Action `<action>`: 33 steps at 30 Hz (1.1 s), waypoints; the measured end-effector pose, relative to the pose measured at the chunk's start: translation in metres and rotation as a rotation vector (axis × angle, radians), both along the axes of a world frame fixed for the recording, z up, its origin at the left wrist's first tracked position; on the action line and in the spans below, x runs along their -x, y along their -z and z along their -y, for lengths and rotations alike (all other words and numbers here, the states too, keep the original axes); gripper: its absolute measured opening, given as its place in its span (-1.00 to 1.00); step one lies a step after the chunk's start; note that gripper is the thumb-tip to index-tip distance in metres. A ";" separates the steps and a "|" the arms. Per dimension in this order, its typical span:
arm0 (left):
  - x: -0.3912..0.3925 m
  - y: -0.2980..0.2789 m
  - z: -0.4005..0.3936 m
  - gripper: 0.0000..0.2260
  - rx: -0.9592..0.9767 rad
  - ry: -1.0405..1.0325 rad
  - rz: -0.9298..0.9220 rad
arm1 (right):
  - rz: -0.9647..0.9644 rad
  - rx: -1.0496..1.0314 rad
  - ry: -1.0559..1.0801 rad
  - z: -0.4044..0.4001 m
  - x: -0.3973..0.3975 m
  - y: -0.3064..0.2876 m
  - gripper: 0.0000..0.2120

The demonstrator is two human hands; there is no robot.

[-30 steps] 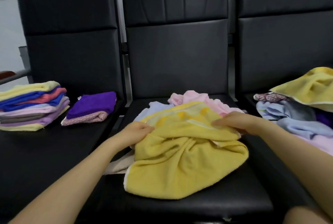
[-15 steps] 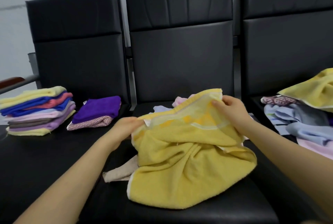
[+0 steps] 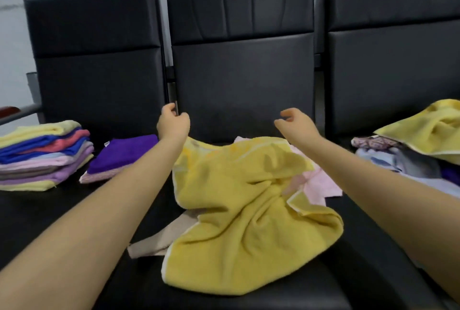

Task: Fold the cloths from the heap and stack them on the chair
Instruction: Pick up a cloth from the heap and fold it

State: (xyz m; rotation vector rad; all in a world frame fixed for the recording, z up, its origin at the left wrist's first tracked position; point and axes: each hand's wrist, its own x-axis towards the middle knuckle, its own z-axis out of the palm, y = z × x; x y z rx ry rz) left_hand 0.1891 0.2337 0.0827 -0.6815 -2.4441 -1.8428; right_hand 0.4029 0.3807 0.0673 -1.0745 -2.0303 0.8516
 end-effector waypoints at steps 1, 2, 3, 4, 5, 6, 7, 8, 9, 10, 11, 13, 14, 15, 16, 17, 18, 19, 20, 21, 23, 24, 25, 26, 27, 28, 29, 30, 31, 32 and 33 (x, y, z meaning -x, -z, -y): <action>-0.011 0.011 0.004 -0.61 0.050 0.036 -0.036 | 0.012 -0.012 -0.041 0.012 -0.007 0.010 -0.69; -0.023 0.022 0.011 -0.66 0.080 0.083 -0.049 | 0.032 -0.024 -0.078 0.024 -0.016 0.019 -0.79; -0.038 0.034 0.018 -0.72 0.085 0.141 -0.063 | 0.038 -0.014 -0.111 0.035 -0.025 0.029 -0.86; -0.056 0.043 0.027 -0.78 0.077 0.205 -0.078 | 0.012 0.018 -0.142 0.045 -0.034 0.037 -0.85; -0.073 0.052 0.038 -0.84 0.062 0.265 -0.097 | -0.018 0.062 -0.175 0.055 -0.044 0.044 -0.82; -0.089 0.059 0.048 -0.86 0.063 0.321 -0.113 | -0.029 0.091 -0.214 0.064 -0.053 0.050 -0.79; -0.105 0.065 0.061 -0.84 0.084 0.382 -0.122 | 0.001 0.096 -0.268 0.074 -0.063 0.053 -0.76; -0.118 0.067 0.072 -0.82 0.135 0.458 -0.141 | 0.061 0.071 -0.339 0.080 -0.072 0.055 -0.75; -0.131 0.068 0.086 -0.79 0.209 0.539 -0.177 | 0.145 0.023 -0.407 0.087 -0.081 0.056 -0.74; -0.140 0.069 0.096 -0.78 0.281 0.620 -0.221 | 0.226 -0.040 -0.459 0.090 -0.087 0.055 -0.75; -0.149 0.071 0.105 -0.80 0.330 0.692 -0.256 | 0.298 -0.089 -0.495 0.092 -0.093 0.055 -0.77; -0.159 0.077 0.120 -0.80 0.412 0.828 -0.311 | 0.420 -0.066 -0.577 0.094 -0.103 0.053 -0.85; -0.161 0.083 0.126 -0.72 0.511 0.883 -0.401 | 0.491 -0.043 -0.619 0.096 -0.108 0.054 -0.81; -0.161 0.091 0.130 -0.65 0.643 0.920 -0.536 | 0.563 -0.042 -0.652 0.098 -0.113 0.054 -0.70; -0.158 0.097 0.132 -0.65 0.736 0.935 -0.664 | 0.618 -0.058 -0.670 0.099 -0.117 0.055 -0.58; -0.156 0.101 0.134 -0.68 0.748 0.949 -0.737 | 0.648 -0.065 -0.675 0.098 -0.122 0.056 -0.47; -0.153 0.104 0.136 -0.73 0.710 0.962 -0.749 | 0.672 -0.073 -0.676 0.097 -0.125 0.056 -0.39; -0.149 0.105 0.137 -0.75 0.646 0.968 -0.743 | 0.697 -0.094 -0.674 0.094 -0.127 0.058 -0.34; -0.146 0.105 0.136 -0.75 0.597 0.954 -0.706 | 0.721 -0.133 -0.671 0.090 -0.128 0.059 -0.35; -0.146 0.101 0.134 -0.78 0.541 0.918 -0.633 | 0.726 -0.164 -0.663 0.084 -0.129 0.062 -0.44; -0.144 0.089 0.129 -0.86 0.386 0.817 -0.368 | 0.594 -0.157 -0.622 0.078 -0.129 0.061 -0.78; -0.141 0.080 0.127 -0.85 0.297 0.753 -0.228 | 0.470 -0.095 -0.588 0.078 -0.129 0.058 -0.84; -0.138 0.070 0.126 -0.84 0.206 0.693 -0.113 | 0.329 0.000 -0.547 0.079 -0.128 0.054 -0.81; -0.133 0.060 0.125 -0.83 0.123 0.652 -0.028 | 0.178 0.105 -0.519 0.081 -0.127 0.048 -0.78; -0.129 0.049 0.125 -0.84 0.049 0.628 0.035 | 0.028 0.212 -0.518 0.083 -0.125 0.041 -0.72; -0.123 0.041 0.124 -0.86 0.002 0.609 0.071 | -0.090 0.318 -0.547 0.084 -0.123 0.035 -0.66; -0.118 0.034 0.124 -0.88 -0.011 0.582 0.070 | -0.171 0.416 -0.585 0.086 -0.120 0.031 -0.62; -0.113 0.032 0.123 -0.89 0.004 0.543 0.036 | -0.219 0.499 -0.611 0.086 -0.116 0.027 -0.60; -0.108 0.033 0.121 -0.89 0.038 0.502 -0.014 | -0.227 0.549 -0.597 0.085 -0.112 0.025 -0.58; -0.103 0.037 0.117 -0.90 0.095 0.466 -0.080 | -0.213 0.567 -0.544 0.084 -0.107 0.026 -0.59; -0.098 0.042 0.114 -0.92 0.170 0.434 -0.157 | -0.169 0.534 -0.454 0.081 -0.101 0.030 -0.63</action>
